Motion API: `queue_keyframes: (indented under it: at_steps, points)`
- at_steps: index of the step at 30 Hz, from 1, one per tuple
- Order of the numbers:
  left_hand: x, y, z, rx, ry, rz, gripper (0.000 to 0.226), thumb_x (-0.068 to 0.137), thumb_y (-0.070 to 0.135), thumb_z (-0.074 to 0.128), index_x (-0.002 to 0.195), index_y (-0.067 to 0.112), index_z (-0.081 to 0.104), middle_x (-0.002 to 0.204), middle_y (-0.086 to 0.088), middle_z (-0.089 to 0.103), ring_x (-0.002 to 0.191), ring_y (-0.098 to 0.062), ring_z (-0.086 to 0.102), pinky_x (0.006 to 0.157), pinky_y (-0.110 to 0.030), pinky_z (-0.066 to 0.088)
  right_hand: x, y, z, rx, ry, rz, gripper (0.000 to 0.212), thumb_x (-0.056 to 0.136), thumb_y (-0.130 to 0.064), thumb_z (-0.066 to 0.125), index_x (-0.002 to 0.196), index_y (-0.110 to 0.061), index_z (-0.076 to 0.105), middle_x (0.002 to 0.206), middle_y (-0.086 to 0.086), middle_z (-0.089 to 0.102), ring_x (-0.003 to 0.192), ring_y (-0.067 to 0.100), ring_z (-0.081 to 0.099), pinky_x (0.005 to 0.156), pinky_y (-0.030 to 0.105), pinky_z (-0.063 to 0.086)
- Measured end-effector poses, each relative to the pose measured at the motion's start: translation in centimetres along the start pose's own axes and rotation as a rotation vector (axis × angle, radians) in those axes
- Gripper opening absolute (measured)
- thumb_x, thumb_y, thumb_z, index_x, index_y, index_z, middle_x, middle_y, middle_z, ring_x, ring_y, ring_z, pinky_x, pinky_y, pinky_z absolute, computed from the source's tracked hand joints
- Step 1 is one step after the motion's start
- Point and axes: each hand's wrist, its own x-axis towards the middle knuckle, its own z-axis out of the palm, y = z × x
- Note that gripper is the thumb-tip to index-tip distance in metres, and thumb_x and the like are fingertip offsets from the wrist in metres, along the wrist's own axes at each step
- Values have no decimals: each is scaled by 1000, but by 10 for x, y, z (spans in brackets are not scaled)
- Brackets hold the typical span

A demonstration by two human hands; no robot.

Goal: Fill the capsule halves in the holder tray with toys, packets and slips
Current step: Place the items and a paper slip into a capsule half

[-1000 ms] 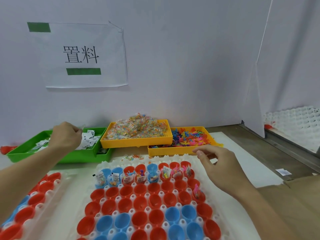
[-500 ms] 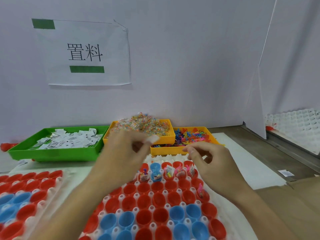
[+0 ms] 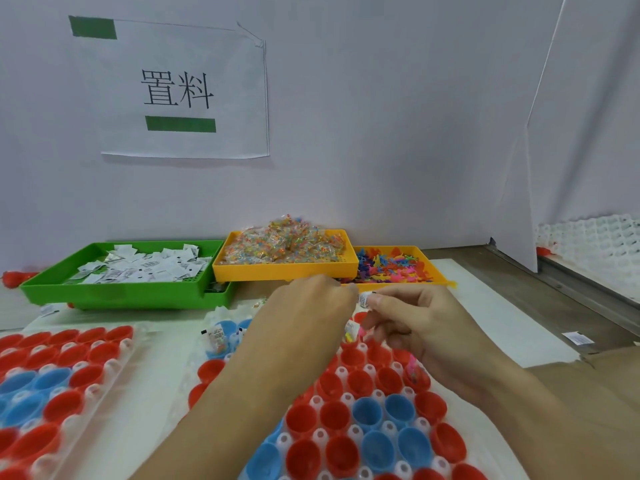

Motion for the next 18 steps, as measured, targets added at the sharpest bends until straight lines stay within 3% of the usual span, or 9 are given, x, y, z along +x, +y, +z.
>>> queue_keyframes:
  at_steps: [3,5,8,10,11,15,18]
  points:
    - [-1,-1,3,-129,45,41,27,100,22,49,128,23,52,95,7,57,98,-22,59,76,-33,49,0,-5,-6,96,36,35,11,89,-7,68,83,-3,76,77,17,72,61,16,65,53,19,52]
    - [-4,0,2,-431,84,-5,36,96,33,59,131,24,57,109,9,66,101,-12,62,82,-33,53,0,-8,-14,39,21,7,17,89,-4,67,78,-10,77,75,15,72,60,15,65,55,20,53]
    - [-1,-1,3,-817,105,-114,20,89,28,70,108,21,70,86,12,70,80,0,66,70,-21,54,-5,-10,-25,-116,-102,-38,16,88,-5,69,78,-13,77,72,11,72,61,13,65,58,21,53]
    - [1,-4,2,-885,74,-160,4,87,20,73,90,21,75,73,9,71,70,-2,67,68,-22,55,-7,-9,-28,-223,-148,-58,9,88,-11,71,82,-12,77,74,7,73,66,12,67,62,19,53]
    - [1,-5,2,-899,63,-175,6,86,18,74,83,22,76,70,8,72,68,-4,68,67,-24,56,-7,-8,-28,-261,-148,-74,8,89,-15,71,84,-14,77,76,5,73,69,11,68,65,20,54]
    - [0,-9,6,-924,-17,-242,11,85,17,74,76,22,74,66,3,72,65,-11,70,74,-37,60,-4,-5,-22,-305,-123,-127,9,88,-16,72,83,-20,78,77,4,75,70,12,71,67,21,57]
    - [1,-11,8,-907,-77,-271,8,86,23,74,78,22,73,66,3,73,65,-15,70,67,-31,58,-6,-9,-32,-424,-115,-131,14,86,-9,75,82,-22,79,76,4,76,67,12,70,64,20,54]
